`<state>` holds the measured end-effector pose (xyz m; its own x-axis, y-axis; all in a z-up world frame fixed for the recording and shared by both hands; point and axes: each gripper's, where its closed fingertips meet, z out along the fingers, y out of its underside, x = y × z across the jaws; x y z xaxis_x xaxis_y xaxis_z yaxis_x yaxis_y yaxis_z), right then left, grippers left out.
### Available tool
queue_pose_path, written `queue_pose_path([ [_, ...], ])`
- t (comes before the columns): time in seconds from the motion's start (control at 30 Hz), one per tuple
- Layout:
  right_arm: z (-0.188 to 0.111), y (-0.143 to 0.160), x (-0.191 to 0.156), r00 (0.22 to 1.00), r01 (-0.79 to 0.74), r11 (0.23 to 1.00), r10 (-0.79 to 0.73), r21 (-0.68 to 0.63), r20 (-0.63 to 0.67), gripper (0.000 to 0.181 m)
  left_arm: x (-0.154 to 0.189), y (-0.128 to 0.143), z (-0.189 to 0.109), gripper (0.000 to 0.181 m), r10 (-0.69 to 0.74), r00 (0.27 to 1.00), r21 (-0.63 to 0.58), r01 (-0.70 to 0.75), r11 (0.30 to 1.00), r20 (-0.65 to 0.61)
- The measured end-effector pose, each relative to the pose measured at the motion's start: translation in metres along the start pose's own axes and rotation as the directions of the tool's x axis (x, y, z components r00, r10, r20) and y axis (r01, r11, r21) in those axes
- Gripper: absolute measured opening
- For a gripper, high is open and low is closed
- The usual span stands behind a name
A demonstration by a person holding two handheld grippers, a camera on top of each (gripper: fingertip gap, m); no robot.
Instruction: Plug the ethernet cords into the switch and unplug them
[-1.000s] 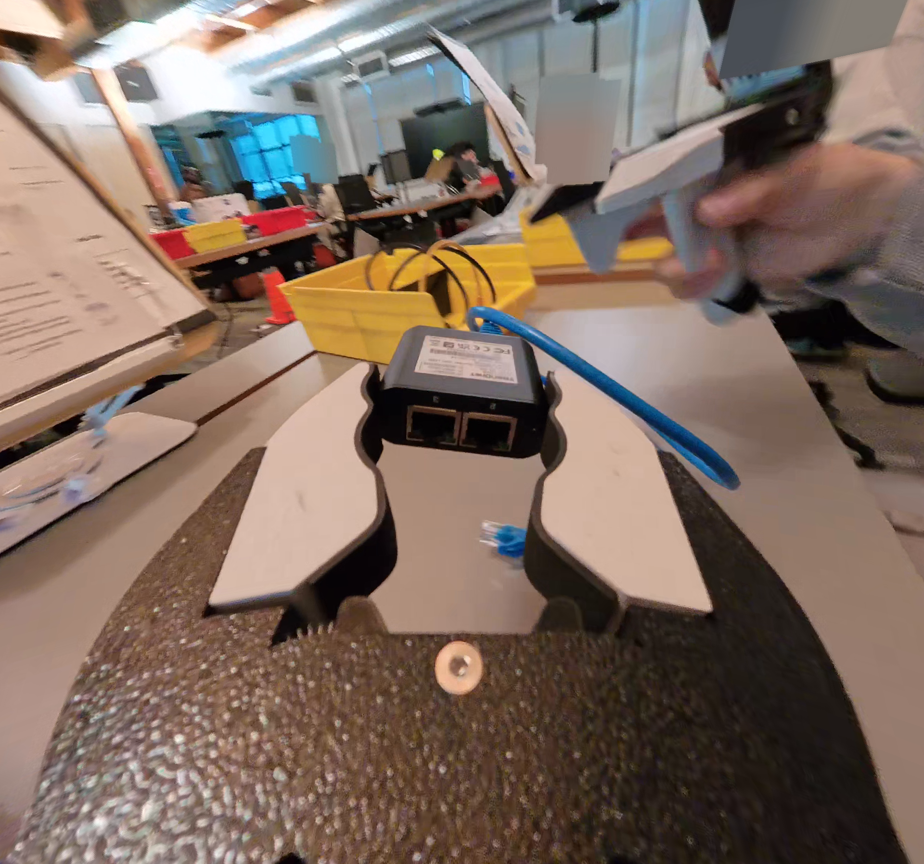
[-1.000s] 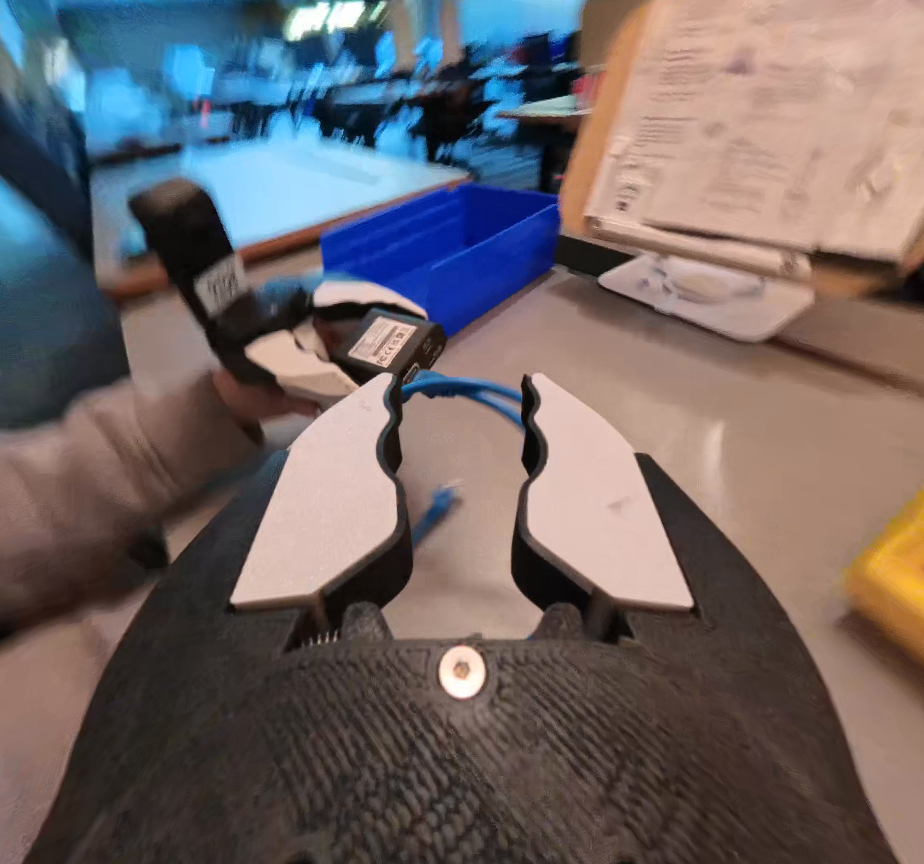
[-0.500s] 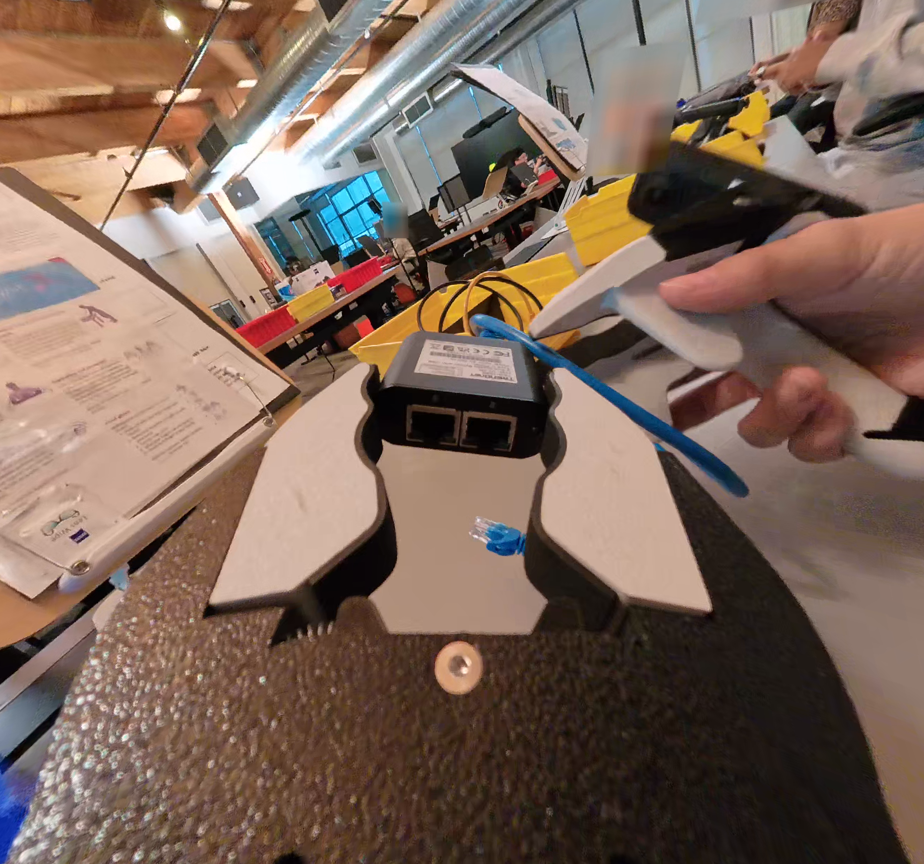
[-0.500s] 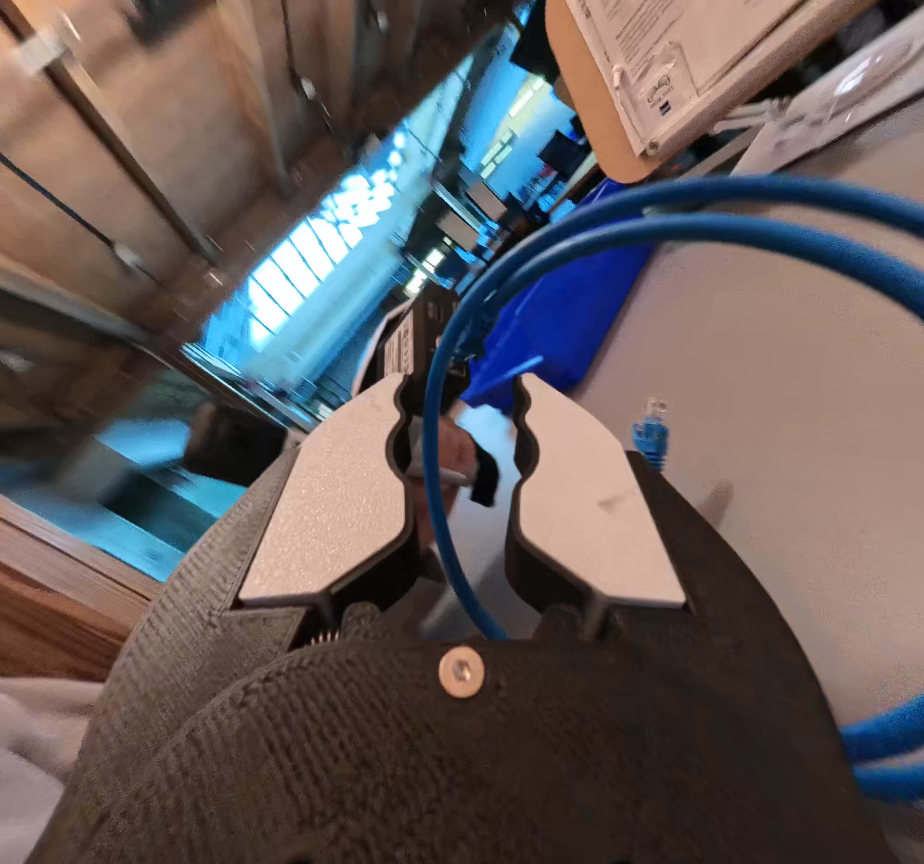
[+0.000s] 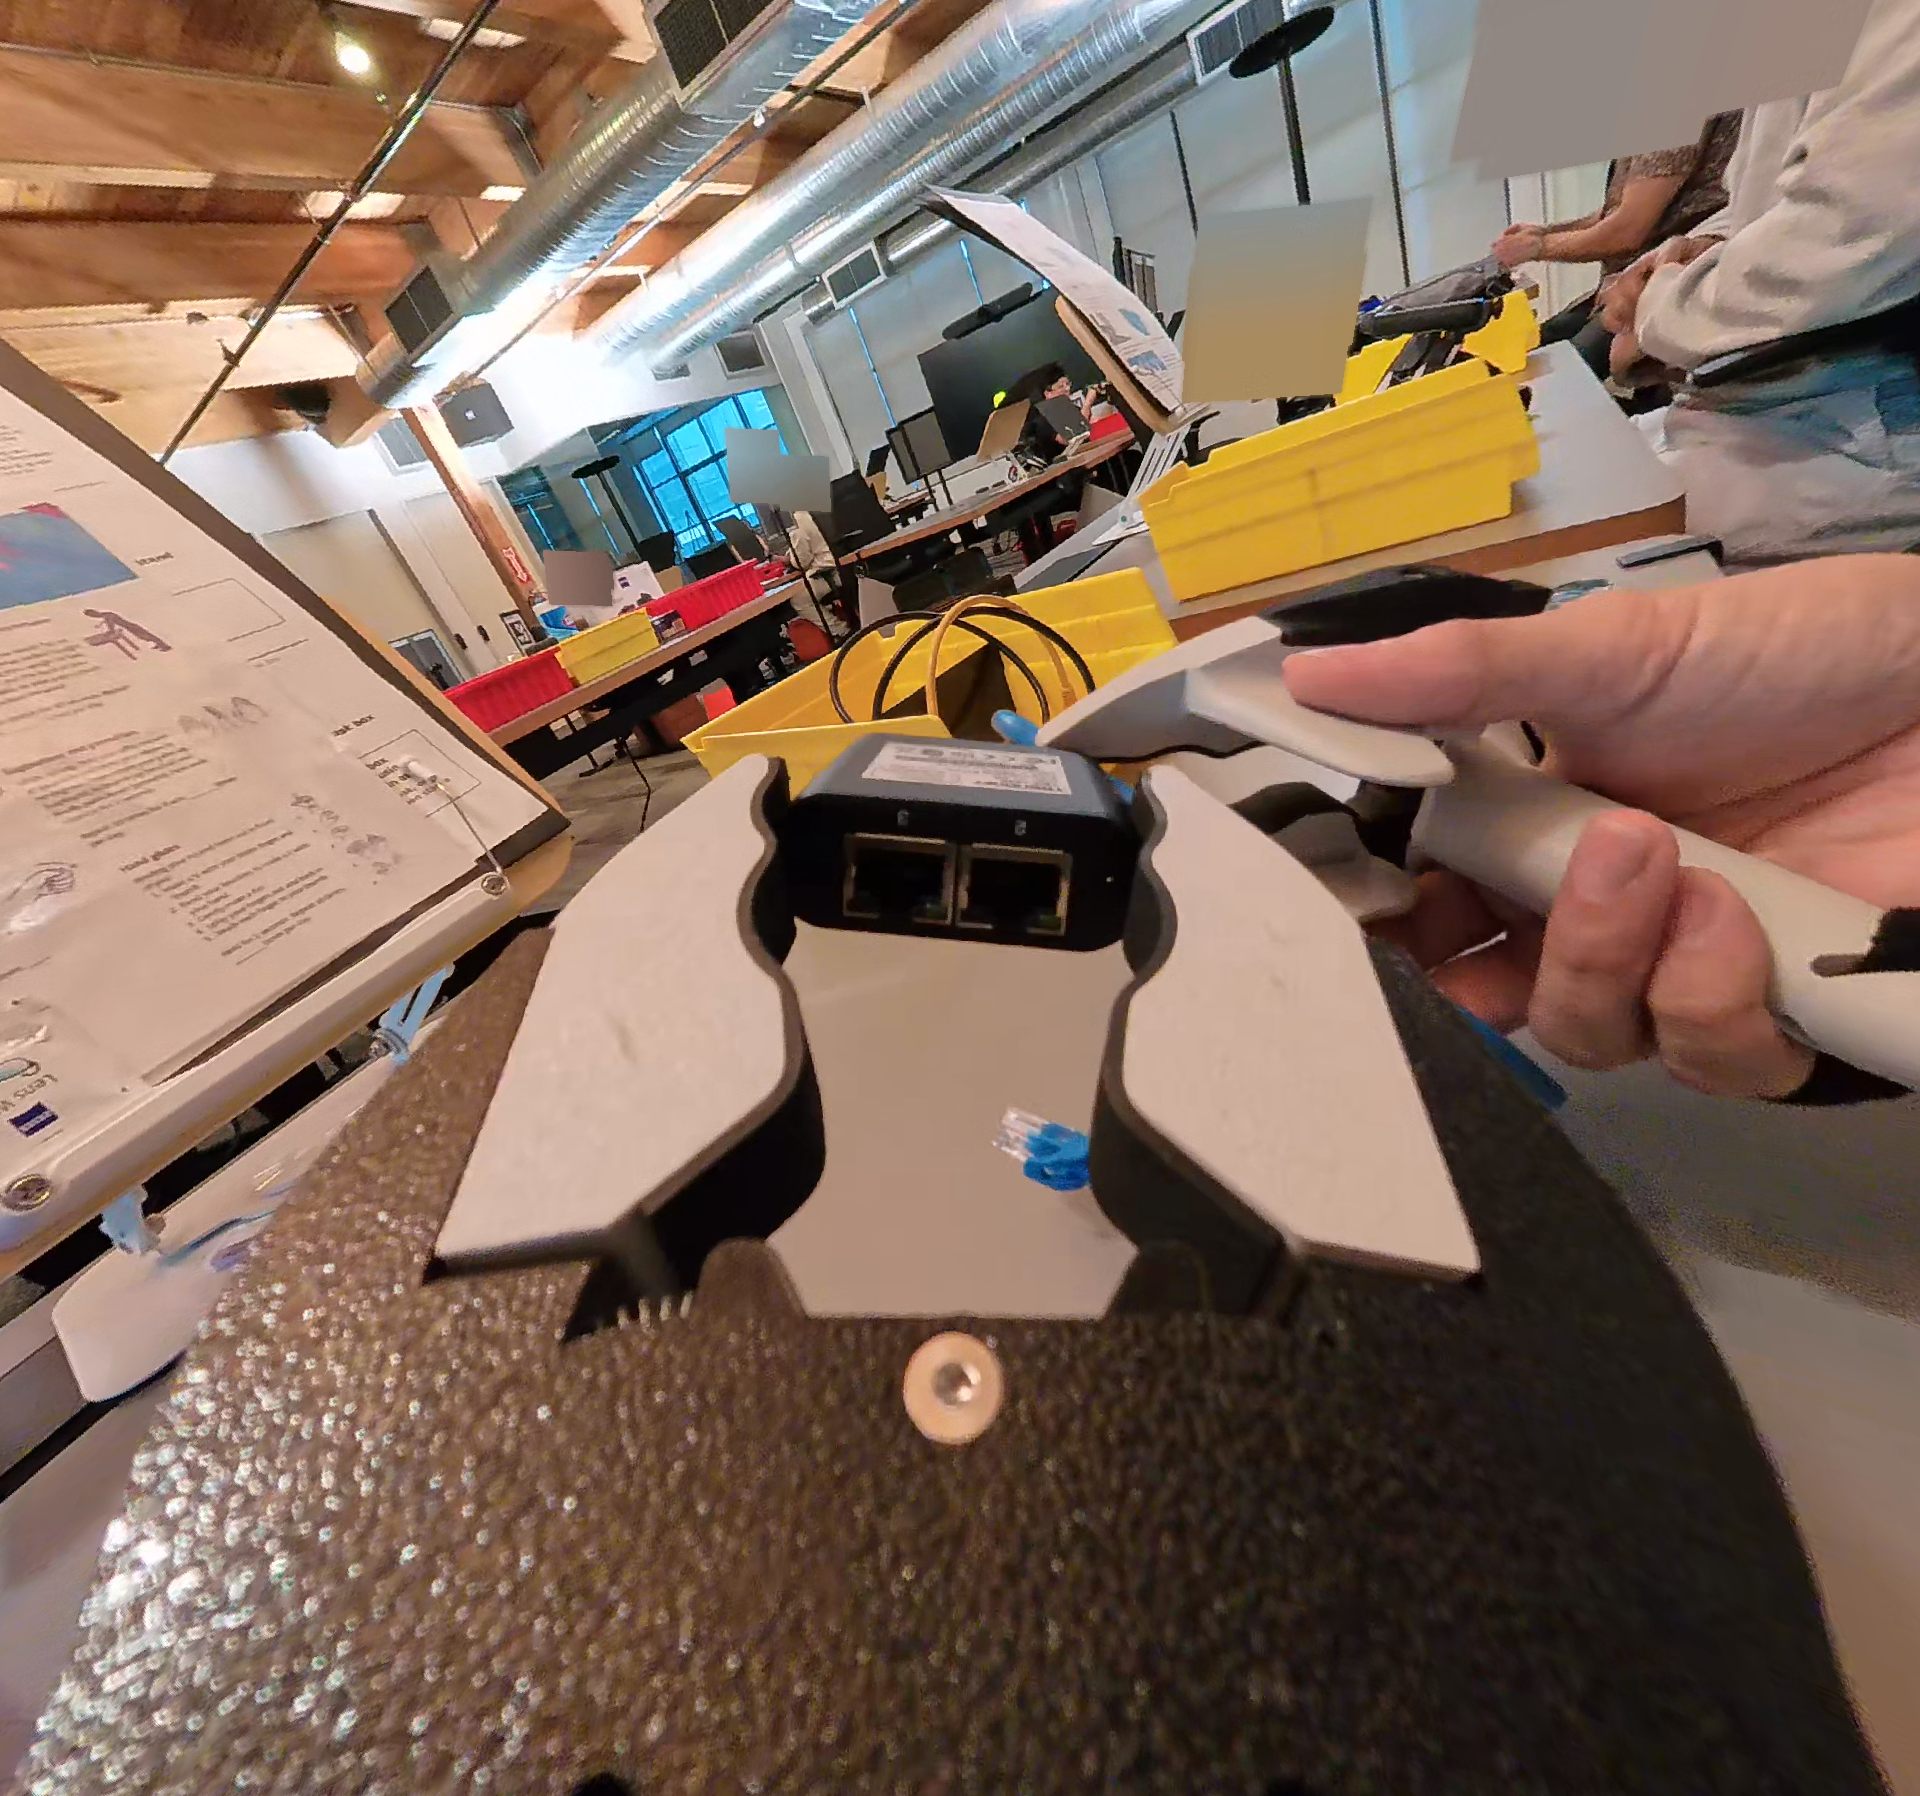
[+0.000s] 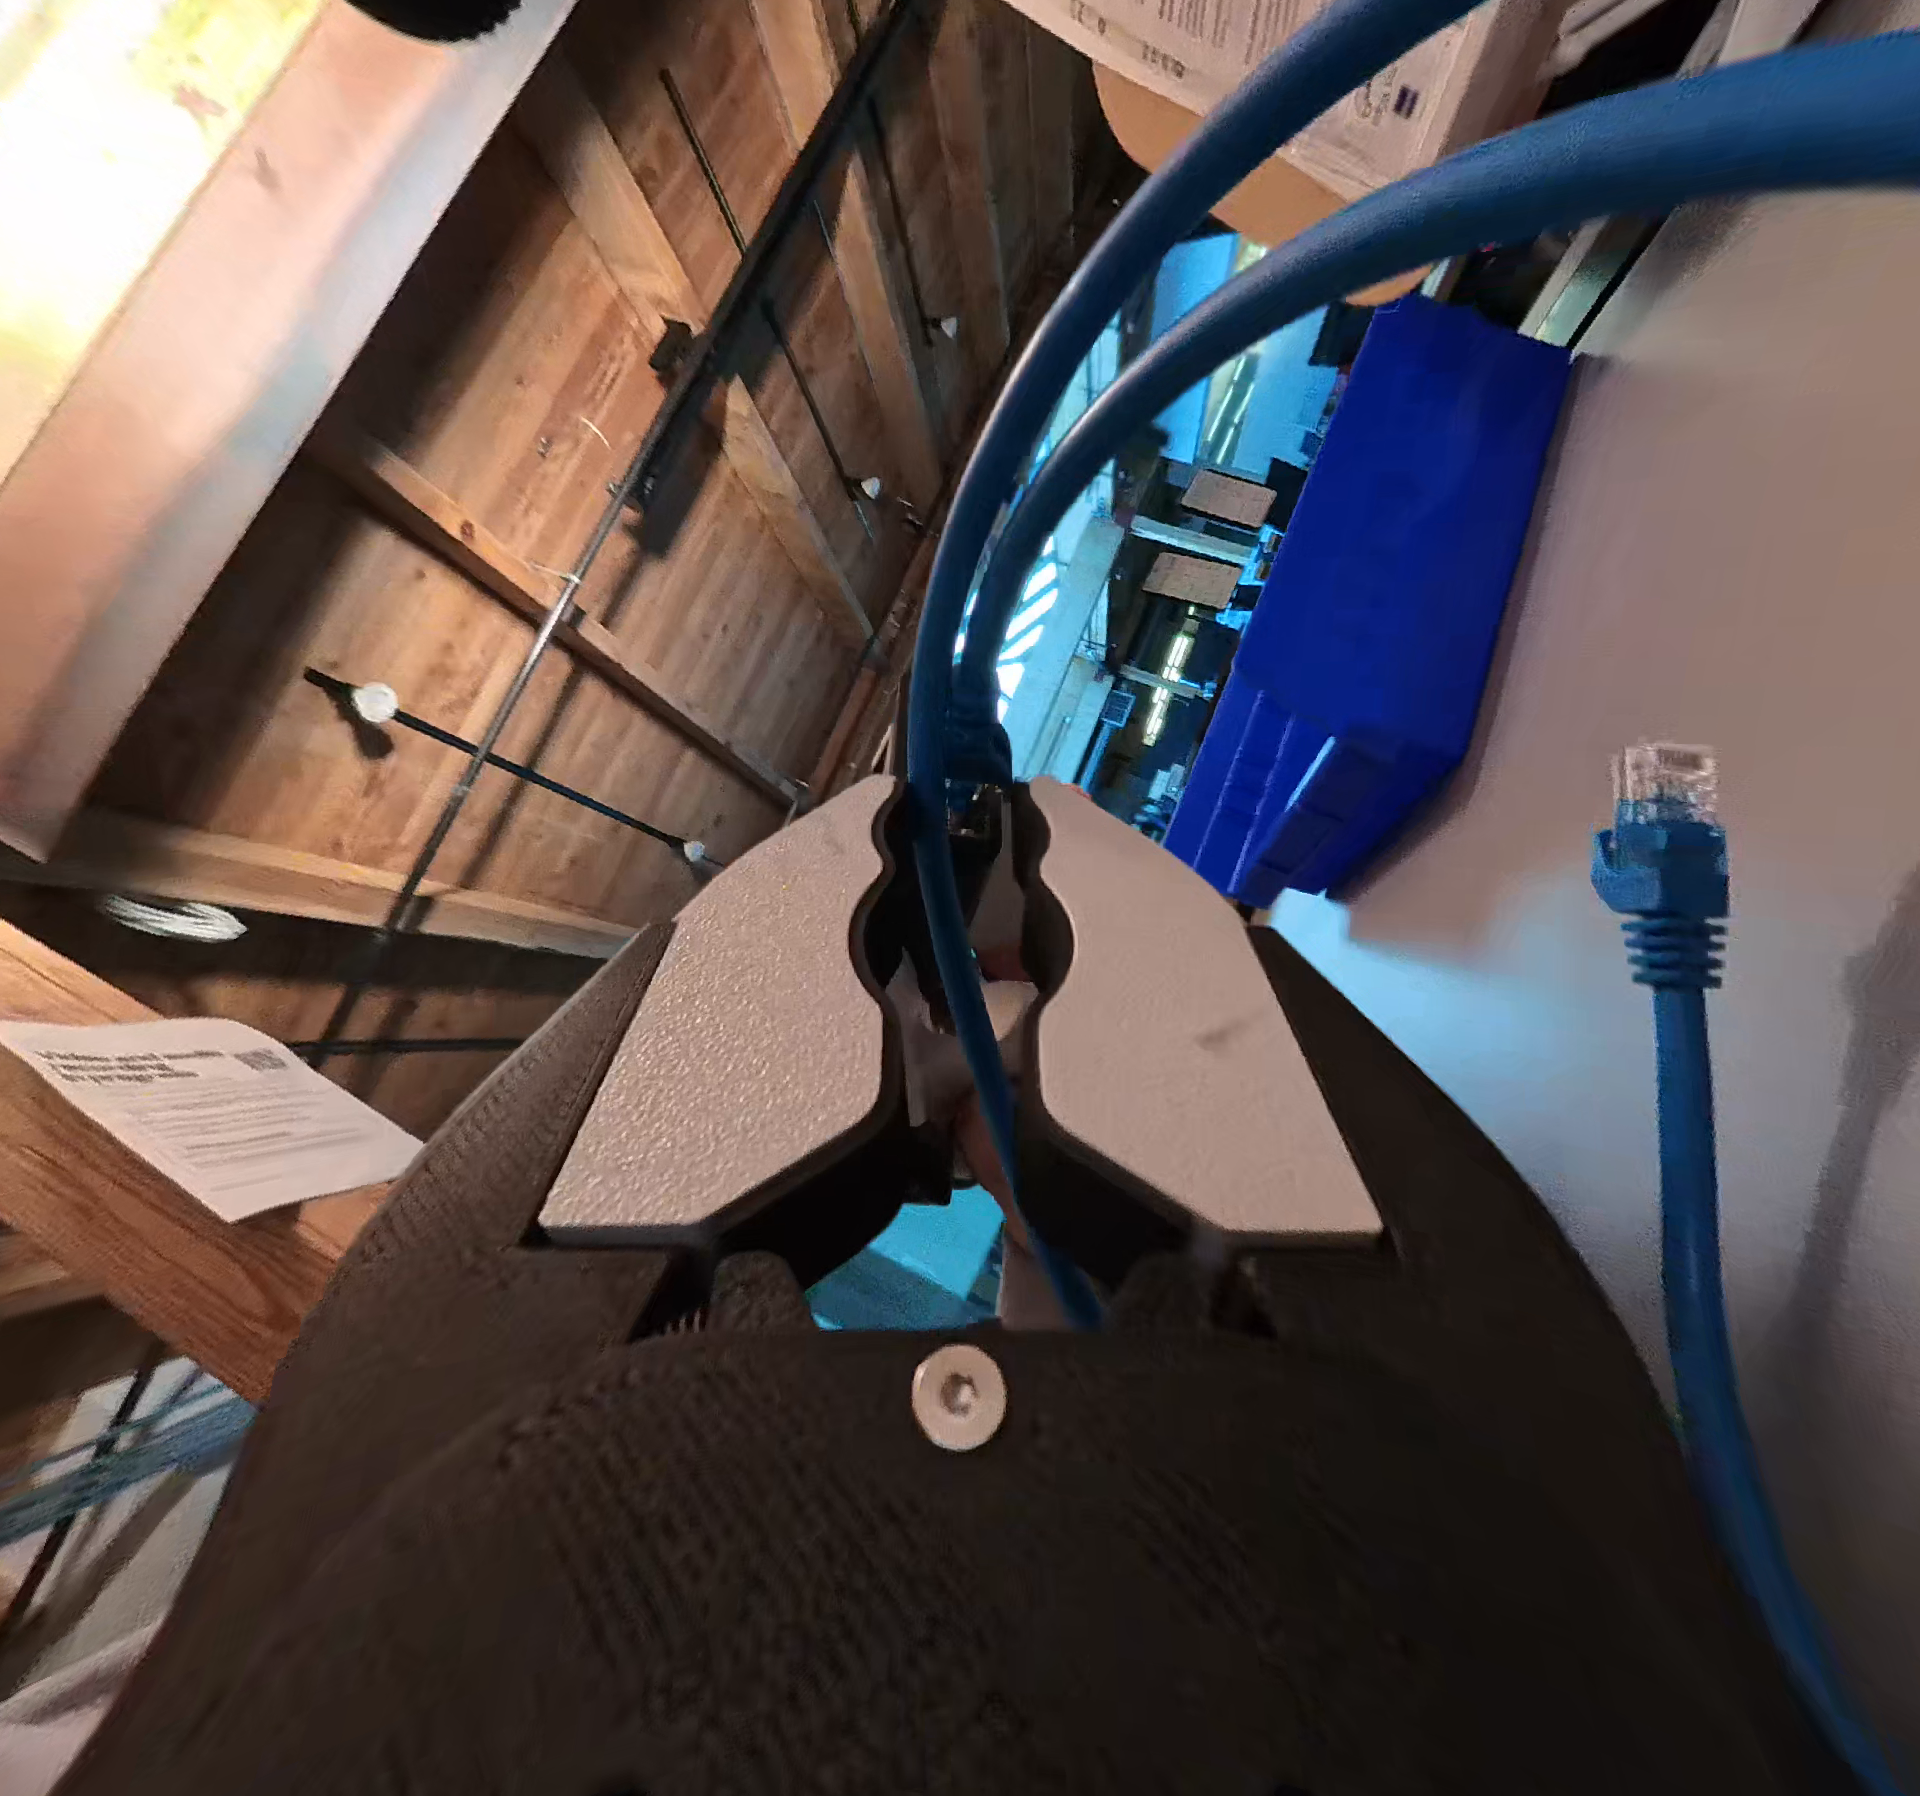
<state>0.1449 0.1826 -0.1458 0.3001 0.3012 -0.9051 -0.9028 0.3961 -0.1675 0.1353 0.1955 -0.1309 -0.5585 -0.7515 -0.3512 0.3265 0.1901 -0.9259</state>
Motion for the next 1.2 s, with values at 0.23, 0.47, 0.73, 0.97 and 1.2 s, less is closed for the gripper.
queue_pose_path([
  [0.23,0.0,-0.004,-0.001,0.997,-0.052,0.997,0.048,0.056,0.057,0.019,0.002,0.0,0.0,0.061,-0.029,1.0,0.038,0.029,0.999,-0.009],
  [0.47,0.003,-0.001,-0.002,0.997,-0.049,0.998,0.047,0.028,0.054,0.018,0.0,-0.003,-0.002,0.061,-0.02,1.0,0.065,0.02,0.998,-0.001],
  [0.73,-0.001,-0.001,0.004,1.0,0.02,0.998,-0.02,0.054,0.003,0.016,0.003,0.004,-0.001,0.061,-0.012,1.0,0.023,0.013,1.0,-0.021],
  [0.97,-0.003,-0.007,-0.003,0.974,0.224,0.974,-0.222,0.045,-0.046,0.017,0.005,0.011,0.002,0.061,0.043,0.999,-0.027,-0.043,0.999,-0.006],
  [1.2,-0.009,-0.02,-0.007,0.957,0.29,0.945,-0.285,0.149,-0.051,0.018,0.009,0.018,0.013,0.061,0.042,0.998,-0.092,-0.038,0.995,0.039],
])
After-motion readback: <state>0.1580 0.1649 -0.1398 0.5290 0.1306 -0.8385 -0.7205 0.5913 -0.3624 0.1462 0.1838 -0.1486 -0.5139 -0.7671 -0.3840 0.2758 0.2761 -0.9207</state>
